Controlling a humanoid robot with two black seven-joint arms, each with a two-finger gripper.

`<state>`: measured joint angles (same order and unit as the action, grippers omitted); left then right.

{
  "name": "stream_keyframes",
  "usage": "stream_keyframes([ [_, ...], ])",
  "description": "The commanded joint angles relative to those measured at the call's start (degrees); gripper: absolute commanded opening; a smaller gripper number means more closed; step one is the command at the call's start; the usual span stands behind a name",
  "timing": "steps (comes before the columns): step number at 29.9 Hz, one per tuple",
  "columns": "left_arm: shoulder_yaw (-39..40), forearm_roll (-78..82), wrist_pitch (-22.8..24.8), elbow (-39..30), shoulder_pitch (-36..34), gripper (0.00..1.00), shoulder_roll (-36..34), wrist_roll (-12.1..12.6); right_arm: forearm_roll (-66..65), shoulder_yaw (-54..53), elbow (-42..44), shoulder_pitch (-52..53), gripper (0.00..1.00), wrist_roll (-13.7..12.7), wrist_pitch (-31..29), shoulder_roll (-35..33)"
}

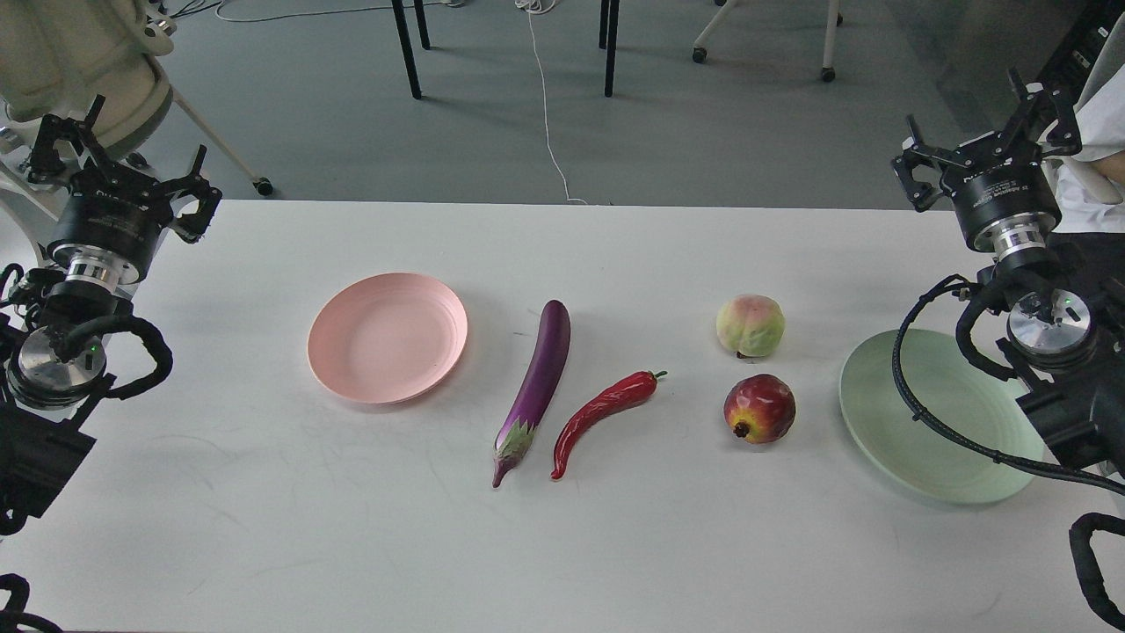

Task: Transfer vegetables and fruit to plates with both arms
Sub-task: 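Raise the right arm and swing the right gripper over the table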

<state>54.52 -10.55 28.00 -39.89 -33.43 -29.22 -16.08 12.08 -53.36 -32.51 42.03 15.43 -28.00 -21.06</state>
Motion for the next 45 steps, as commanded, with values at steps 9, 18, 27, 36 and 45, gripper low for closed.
stream_keyframes([
  [9,-0.12,0.00,0.00,-0.02,-0.06,0.99,-0.05,-0.09,-0.04,6.85,-0.62,3.49,0.99,0.04,0.00,-2.14],
  [18,-0.12,0.09,0.00,-0.02,0.21,0.98,-0.32,0.26,-1.09,33.02,-1.24,23.95,0.99,-0.05,0.00,-9.61],
  [27,-0.12,-0.08,0.00,-0.02,0.30,0.99,-1.37,-0.09,-16.71,63.09,-6.68,44.97,0.99,-0.13,0.00,-7.33],
  [36,0.06,-0.35,0.00,-0.02,0.47,0.99,-1.37,-0.27,-42.80,73.65,-16.78,50.43,0.99,-0.48,0.00,-7.16],
  [45,0.14,-0.70,0.00,0.07,0.56,0.98,-1.37,-0.36,-60.59,93.50,-17.42,55.27,0.99,0.13,0.00,4.60],
])
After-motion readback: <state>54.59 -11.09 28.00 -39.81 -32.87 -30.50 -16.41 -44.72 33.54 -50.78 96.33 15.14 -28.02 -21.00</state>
